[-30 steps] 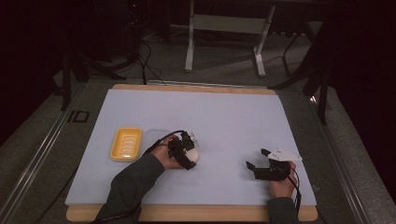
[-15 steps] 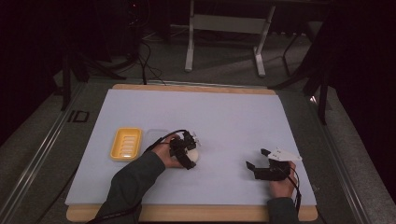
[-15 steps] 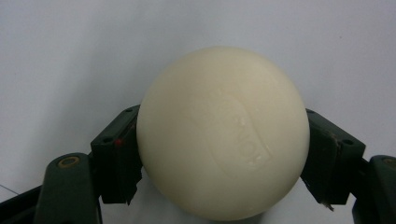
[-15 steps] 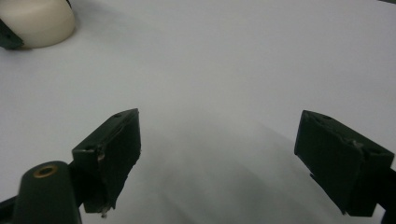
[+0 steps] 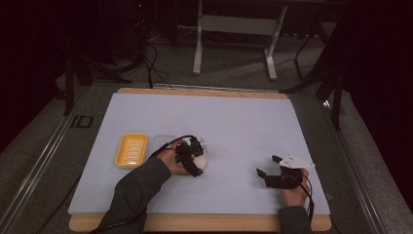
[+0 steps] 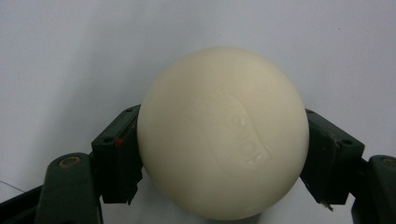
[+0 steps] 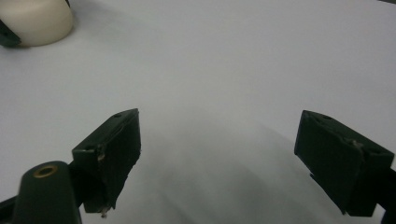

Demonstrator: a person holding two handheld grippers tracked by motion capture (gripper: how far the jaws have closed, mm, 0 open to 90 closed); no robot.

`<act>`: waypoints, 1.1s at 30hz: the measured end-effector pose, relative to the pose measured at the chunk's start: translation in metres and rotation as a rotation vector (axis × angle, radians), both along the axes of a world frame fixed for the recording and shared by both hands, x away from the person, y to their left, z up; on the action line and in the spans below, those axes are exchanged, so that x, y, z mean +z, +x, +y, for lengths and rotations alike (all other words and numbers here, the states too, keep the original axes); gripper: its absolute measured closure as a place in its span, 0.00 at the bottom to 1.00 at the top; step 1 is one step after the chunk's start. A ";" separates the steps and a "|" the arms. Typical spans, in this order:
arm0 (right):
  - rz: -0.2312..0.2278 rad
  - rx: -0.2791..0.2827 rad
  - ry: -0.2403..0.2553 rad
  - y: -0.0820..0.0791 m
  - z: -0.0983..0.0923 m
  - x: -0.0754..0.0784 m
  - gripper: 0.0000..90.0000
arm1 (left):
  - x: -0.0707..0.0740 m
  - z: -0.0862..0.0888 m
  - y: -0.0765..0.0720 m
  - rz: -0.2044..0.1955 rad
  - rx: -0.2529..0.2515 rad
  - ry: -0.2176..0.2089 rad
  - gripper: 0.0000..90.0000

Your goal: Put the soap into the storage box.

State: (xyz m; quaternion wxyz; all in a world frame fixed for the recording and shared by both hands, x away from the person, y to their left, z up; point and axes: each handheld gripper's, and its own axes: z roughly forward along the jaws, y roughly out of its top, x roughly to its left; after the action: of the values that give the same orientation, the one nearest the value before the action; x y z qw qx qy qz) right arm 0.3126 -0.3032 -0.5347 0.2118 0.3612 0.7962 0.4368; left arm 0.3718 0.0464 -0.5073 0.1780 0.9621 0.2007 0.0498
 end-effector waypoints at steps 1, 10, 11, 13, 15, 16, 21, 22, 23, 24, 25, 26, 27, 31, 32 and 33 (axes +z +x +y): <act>0.000 0.000 0.000 0.000 0.000 0.000 0.16 | 0.000 0.000 0.000 0.000 0.000 0.000 0.28; 0.001 0.000 0.001 0.000 0.000 0.000 0.16 | 0.006 0.005 0.000 0.000 0.002 -0.017 0.28; 0.000 0.000 0.001 0.000 0.000 0.000 0.16 | 0.007 0.006 0.001 0.003 0.004 -0.017 0.28; 0.000 0.000 0.000 0.000 0.000 0.000 0.16 | 0.009 0.009 0.002 0.007 0.013 -0.024 0.28; 0.000 0.000 0.000 0.000 0.000 0.000 0.16 | 0.011 0.011 0.003 0.009 0.016 -0.030 0.28; 0.000 0.000 0.000 0.000 0.000 0.000 0.16 | 0.011 0.011 0.003 0.009 0.016 -0.030 0.28; -0.001 0.000 0.000 0.000 0.000 0.000 0.16 | 0.014 0.016 0.004 0.008 0.031 -0.037 0.28; 0.000 0.000 0.000 0.000 0.000 0.000 0.16 | 0.015 0.017 0.004 0.009 0.032 -0.037 0.28; -0.001 0.000 0.000 0.000 0.000 0.000 0.16 | 0.016 0.018 0.004 0.009 0.037 -0.040 0.28; -0.001 0.001 0.000 0.000 0.000 0.000 0.16 | 0.016 0.020 0.004 0.010 0.041 -0.044 0.28; -0.001 0.000 0.000 0.000 0.000 0.000 0.16 | 0.016 0.020 0.004 0.010 0.041 -0.044 0.28; -0.001 0.000 0.000 0.000 0.000 0.000 0.16 | 0.018 0.022 0.004 0.011 0.047 -0.040 0.28; -0.001 0.000 0.000 0.000 0.000 0.000 0.16 | 0.019 0.023 0.005 0.010 0.050 -0.039 0.28; -0.002 0.000 -0.001 0.000 0.000 0.000 0.16 | 0.022 0.028 0.005 0.008 0.061 -0.042 0.28; -0.002 0.000 -0.001 0.000 0.000 0.000 0.16 | 0.023 0.029 0.005 0.005 0.063 -0.042 0.28; -0.002 0.000 0.000 0.000 0.000 0.000 0.16 | 0.025 0.032 0.006 0.003 0.071 -0.043 0.28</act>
State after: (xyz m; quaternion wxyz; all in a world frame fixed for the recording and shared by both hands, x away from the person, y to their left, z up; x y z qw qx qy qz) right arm 0.3125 -0.3033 -0.5347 0.2125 0.3609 0.7960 0.4370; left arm 0.3777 0.0788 -0.4820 0.1966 0.9503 0.2361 0.0502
